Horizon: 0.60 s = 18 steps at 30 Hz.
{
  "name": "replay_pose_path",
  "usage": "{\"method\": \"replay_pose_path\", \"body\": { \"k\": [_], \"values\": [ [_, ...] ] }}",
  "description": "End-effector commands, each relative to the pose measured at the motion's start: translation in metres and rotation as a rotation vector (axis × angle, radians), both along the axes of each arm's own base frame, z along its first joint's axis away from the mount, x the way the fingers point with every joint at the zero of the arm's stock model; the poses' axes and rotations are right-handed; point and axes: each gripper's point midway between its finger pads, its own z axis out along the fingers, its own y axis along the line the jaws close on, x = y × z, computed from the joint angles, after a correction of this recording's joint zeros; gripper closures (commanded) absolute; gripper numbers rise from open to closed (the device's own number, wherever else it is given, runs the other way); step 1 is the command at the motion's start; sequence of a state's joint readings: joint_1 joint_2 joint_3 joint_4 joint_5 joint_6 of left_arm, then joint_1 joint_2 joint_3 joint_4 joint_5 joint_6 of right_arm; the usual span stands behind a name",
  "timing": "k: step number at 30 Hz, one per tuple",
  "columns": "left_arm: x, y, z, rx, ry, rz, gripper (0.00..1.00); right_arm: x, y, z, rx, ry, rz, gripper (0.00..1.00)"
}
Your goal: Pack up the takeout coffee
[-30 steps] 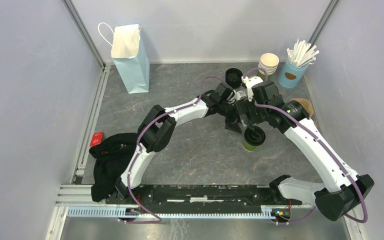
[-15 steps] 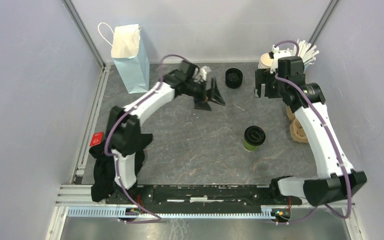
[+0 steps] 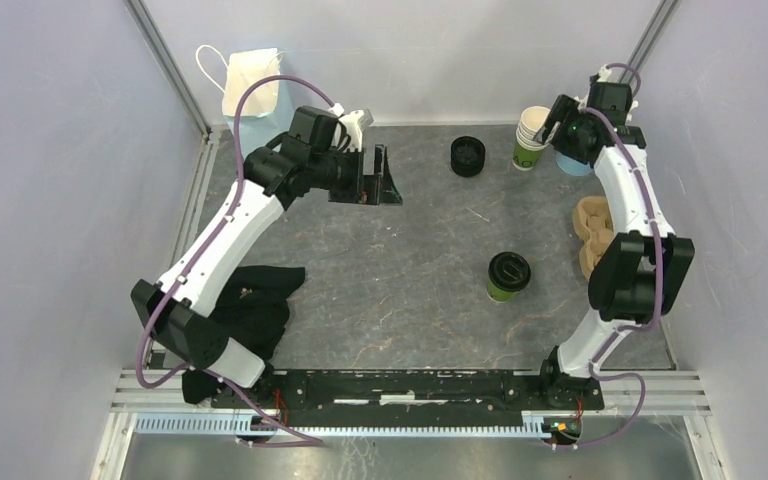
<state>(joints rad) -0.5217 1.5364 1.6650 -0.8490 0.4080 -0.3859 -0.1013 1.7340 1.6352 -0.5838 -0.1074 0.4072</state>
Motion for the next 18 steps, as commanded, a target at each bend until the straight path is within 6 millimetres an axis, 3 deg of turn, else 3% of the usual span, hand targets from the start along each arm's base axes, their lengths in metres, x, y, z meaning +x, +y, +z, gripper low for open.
{"method": "replay_pose_path", "body": {
  "k": [1, 8, 18],
  "values": [
    [-0.001, 0.022, -0.008, 0.111, -0.077, -0.003, 0.0, 0.043, -0.016, 0.04, 0.033, -0.163, -0.114, 0.24],
    [0.011, 0.029, -0.017, 0.181, -0.088, 0.02, 0.0, 0.067, -0.032, 0.017, 0.062, -0.17, -0.202, 0.44],
    [0.023, 0.032, -0.022, 0.233, -0.075, 0.047, 0.0, 0.095, -0.049, 0.005, 0.019, -0.183, -0.241, 0.56]
  ]
}}
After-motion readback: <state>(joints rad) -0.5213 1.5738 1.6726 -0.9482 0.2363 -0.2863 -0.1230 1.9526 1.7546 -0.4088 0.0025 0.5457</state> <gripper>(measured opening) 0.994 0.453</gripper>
